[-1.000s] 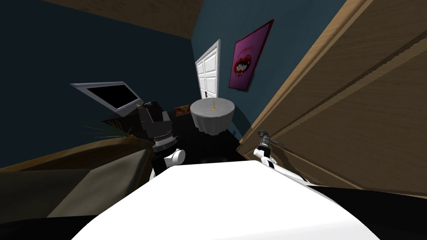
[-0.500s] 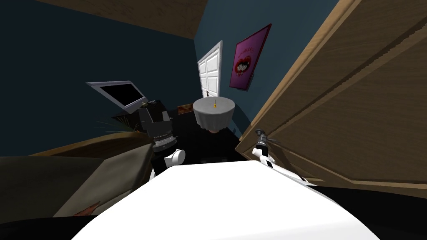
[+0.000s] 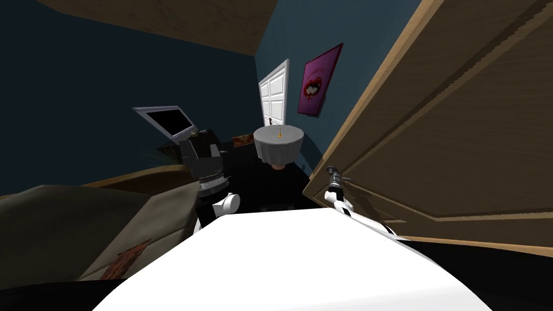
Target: Pull the door open
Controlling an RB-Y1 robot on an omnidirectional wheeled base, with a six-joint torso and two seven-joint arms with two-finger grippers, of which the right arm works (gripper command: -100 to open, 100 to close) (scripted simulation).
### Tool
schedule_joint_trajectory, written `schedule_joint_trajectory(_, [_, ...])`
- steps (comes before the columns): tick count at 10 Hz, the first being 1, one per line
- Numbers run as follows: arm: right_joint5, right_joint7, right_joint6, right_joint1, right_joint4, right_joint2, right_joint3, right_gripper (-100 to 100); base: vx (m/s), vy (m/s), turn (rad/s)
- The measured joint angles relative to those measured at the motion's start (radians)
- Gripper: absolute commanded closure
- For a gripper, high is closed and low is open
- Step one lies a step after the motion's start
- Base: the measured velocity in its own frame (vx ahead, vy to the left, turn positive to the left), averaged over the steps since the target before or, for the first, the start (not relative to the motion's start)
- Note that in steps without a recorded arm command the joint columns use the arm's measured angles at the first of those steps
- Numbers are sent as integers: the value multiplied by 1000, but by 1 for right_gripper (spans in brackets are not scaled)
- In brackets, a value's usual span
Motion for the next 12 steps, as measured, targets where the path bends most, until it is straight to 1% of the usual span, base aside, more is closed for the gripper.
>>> schedule_joint_trajectory(1, [4,-3,8,0,-13,3,9,100,-92,1,34])
schedule_joint_trajectory(3, [8,-6,13,1,-21,10,17,100,-167,-7,45])
schedule_joint_trajectory(4, [12,-10,14,-1,-26,12,26,100,-237,-27,61])
schedule_joint_trajectory(6, [23,-21,7,-14,-14,11,49,100,-214,-19,58])
schedule_joint_trajectory(7, [30,-28,9,-8,-26,17,63,100,-187,-2,44])
schedule_joint_trajectory(8, [36,-34,18,-3,-42,22,76,100,-195,2,39])
schedule_joint_trajectory(9, [43,-40,13,-13,-29,18,88,100,-211,-4,44])
schedule_joint_trajectory(10, [48,-47,6,-16,-25,18,100,100,-192,-11,35])
schedule_joint_trajectory(12, [58,-54,1,-20,-25,23,119,100,-143,-16,39])
